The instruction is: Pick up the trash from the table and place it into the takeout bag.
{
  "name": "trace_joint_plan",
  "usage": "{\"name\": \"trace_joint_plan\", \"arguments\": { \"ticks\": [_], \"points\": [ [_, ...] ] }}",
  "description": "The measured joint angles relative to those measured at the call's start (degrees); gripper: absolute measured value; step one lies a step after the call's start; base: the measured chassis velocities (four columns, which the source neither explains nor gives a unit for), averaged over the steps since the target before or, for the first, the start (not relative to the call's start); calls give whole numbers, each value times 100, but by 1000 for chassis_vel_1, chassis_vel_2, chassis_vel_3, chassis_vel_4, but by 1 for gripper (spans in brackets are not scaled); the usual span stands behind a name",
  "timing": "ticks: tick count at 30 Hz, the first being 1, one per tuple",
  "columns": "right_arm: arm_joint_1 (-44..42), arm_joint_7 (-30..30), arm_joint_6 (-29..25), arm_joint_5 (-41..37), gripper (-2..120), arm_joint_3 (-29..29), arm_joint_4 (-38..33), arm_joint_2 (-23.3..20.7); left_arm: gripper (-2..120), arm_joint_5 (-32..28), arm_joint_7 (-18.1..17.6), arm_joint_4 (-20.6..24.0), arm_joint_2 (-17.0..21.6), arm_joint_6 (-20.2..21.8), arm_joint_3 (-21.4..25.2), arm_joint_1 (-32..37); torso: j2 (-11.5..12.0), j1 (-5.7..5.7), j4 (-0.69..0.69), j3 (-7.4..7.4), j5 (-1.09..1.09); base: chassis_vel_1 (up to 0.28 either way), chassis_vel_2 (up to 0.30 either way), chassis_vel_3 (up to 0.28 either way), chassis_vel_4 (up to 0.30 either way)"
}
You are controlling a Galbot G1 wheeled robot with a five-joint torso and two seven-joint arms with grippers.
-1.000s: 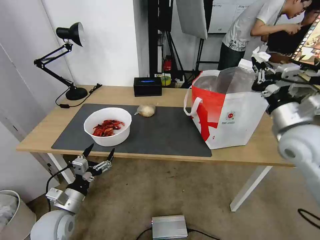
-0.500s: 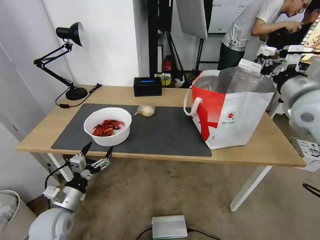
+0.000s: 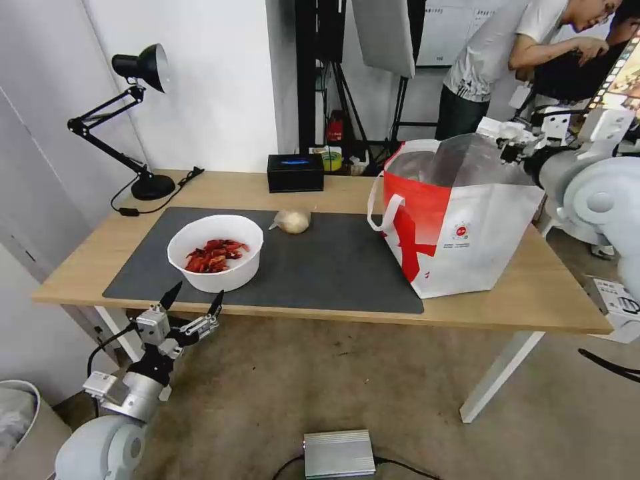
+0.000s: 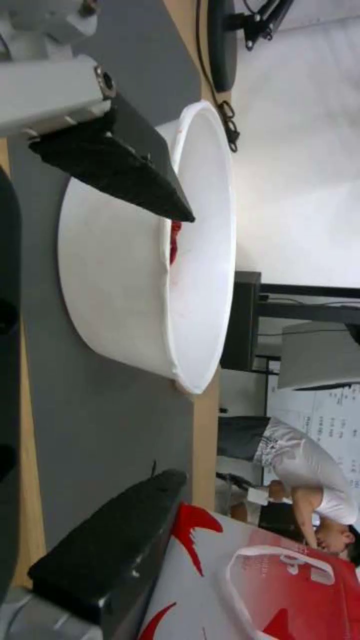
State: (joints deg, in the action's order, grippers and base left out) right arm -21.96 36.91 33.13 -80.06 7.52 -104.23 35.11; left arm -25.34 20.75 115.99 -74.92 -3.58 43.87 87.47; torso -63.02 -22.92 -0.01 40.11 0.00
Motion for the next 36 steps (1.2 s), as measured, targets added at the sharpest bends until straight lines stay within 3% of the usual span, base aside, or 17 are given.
{"name": "trace_joint_plan", "arguments": {
  "ticks": [3, 6, 13, 15, 18, 20, 25, 28, 36],
  "points": [
    [-43, 1, 2, 0, 35, 32, -2, 9, 100, 0, 1, -1, -2, -1, 0, -1, 0, 0, 1, 0, -1, 0, 0, 0, 0],
    [-179, -25, -2, 35, 52, 124, -22, 25, 100, 0, 3, -6, -12, -2, -5, -7, 0, 0, 0, 0, 0, 0, 0, 0, 0],
    [-312, -161, -66, 218, 73, 206, -35, 89, 100, 6, 4, -23, -17, -3, -16, -13, 0, 0, 0, 0, 0, 0, 0, 0, 0],
    [-379, -288, -172, 337, 85, 257, -45, 114, 100, 9, 4, -26, -17, -3, -17, -20, 0, 0, 0, 0, -1, 0, 0, 0, 0],
    [-433, -409, -301, 438, 90, 293, -54, 130, 100, 9, 4, -26, -16, -3, -18, -25, 0, 0, 0, 0, -1, 0, 0, 0, 0],
    [-583, -631, -690, 656, 99, 366, -123, 159, 100, 10, 4, -30, -10, -4, -17, -29, 0, 0, 0, 0, 0, 0, 0, 0, 0],
    [-949, -1031, -1384, 1018, 100, 520, -324, 168, 100, 15, 4, -35, 0, -4, -22, -29, 0, 0, 1, 0, 0, 0, 0, 0, 0],
    [-1314, -1503, -2020, 1660, 100, 625, -459, 156, 100, 15, 4, -35, 23, -4, -6, -26, 0, 0, 0, 0, 1, 0, 0, 0, 0],
    [-1906, -2045, -2985, 2505, 100, 789, -796, 287, 100, 14, 3, -22, 35, -4, 11, -2, 0, 0, 0, -1, -1, 0, 0, 0, 0]
  ]
}}
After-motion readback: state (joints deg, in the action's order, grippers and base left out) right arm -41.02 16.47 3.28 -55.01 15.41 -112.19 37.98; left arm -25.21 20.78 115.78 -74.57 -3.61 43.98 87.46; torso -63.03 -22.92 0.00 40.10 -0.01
